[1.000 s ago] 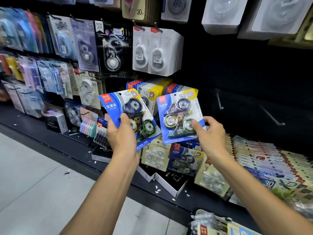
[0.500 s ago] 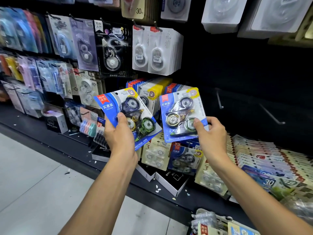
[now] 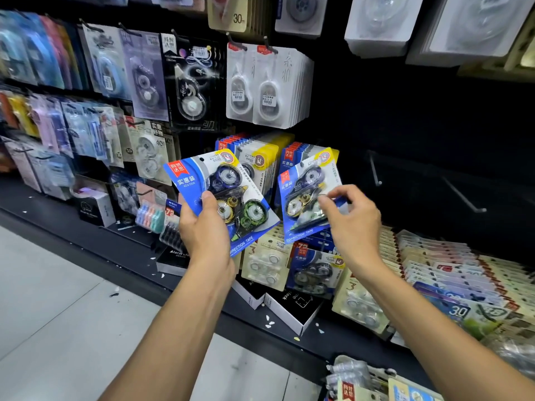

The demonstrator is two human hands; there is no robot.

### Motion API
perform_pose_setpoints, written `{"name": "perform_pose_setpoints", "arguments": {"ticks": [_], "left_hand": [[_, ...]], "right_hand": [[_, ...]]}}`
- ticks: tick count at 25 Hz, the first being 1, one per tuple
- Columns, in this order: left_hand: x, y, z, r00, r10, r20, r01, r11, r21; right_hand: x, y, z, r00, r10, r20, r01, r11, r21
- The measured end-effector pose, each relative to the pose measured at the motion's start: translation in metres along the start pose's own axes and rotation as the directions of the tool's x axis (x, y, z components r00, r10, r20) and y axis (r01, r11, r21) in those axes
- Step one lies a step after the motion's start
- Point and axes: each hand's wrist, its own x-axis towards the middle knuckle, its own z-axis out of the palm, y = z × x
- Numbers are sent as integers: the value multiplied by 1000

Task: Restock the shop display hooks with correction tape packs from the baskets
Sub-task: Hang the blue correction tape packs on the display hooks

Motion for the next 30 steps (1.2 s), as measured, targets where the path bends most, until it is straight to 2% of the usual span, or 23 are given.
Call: {"name": "perform_pose_setpoints", "arguments": {"ticks": [2, 5, 7, 10, 13, 14, 15, 17, 18, 19, 20, 21, 22, 23, 24, 26, 27, 28, 29, 30], "left_hand": [[0, -1, 0, 1000, 8, 1, -8, 1000, 0], [0, -2, -1, 1000, 7, 6, -7, 1000, -2], [1, -2, -2, 1000, 5, 9, -5, 1000, -5], [1, -3, -2, 999, -14, 31, 14, 1000, -16], [0, -2, -2, 997, -55, 59, 55, 998, -2], [-1, -1, -2, 995, -69, 69, 68, 998, 8], [0, -2, -2, 994, -78, 75, 76, 997, 27], [1, -3, -2, 991, -89, 104, 84, 995, 52], [1, -4, -2, 987, -96, 126, 89, 994, 63], [0, -5, -1, 982, -105, 155, 93, 992, 80], [1, -7, -1, 977, -103, 186, 87, 992, 95], [1, -10, 0, 973, -92, 212, 72, 992, 102], [0, -10, 2, 968, -81, 237, 59, 994, 97], [-1, -11, 4, 962, -82, 259, 61, 994, 88], [-5, -9, 5, 953, -86, 289, 68, 995, 70], [-11, -6, 7, 938, -70, 339, 28, 991, 128], [-11, -5, 6, 936, -32, 351, -64, 964, 260], [-11, -4, 3, 928, 9, 374, -190, 873, 450], [-7, -7, -3, 913, 36, 407, -318, 687, 653], [-5, -9, -9, 893, 43, 448, -415, 464, 783]], "right_hand": [[9, 5, 14, 996, 25, 84, -17, 995, -95], [34, 12, 35, 958, 239, 160, -224, 969, -108], [47, 11, 43, 907, 364, 211, -367, 930, -27], [57, 8, 43, 838, 446, 314, -472, 882, 5], [58, 16, 32, 702, 540, 464, -627, 778, 44], [55, 19, 27, 665, 561, 493, -659, 751, 33], [51, 20, 23, 661, 573, 484, -648, 762, -17], [38, 20, 16, 755, 532, 384, -512, 844, -162], [32, 18, 13, 806, 475, 353, -450, 879, -156], [26, 16, 10, 820, 424, 383, -431, 899, -72], [20, 11, 7, 795, 368, 483, -452, 890, 66], [13, 7, 4, 737, 302, 605, -500, 846, 186], [7, 5, 1, 684, 234, 691, -531, 809, 251], [1, 2, -2, 665, 179, 725, -524, 804, 282], [-2, 1, -3, 686, 160, 710, -496, 816, 296], [-5, 2, -4, 779, 186, 598, -445, 836, 319], [-5, 5, -5, 824, 205, 529, -420, 847, 326], [-4, 7, -7, 857, 221, 465, -395, 861, 319], [-1, 11, -10, 882, 239, 406, -376, 877, 300], [0, 14, -13, 901, 258, 350, -359, 894, 267]]}}
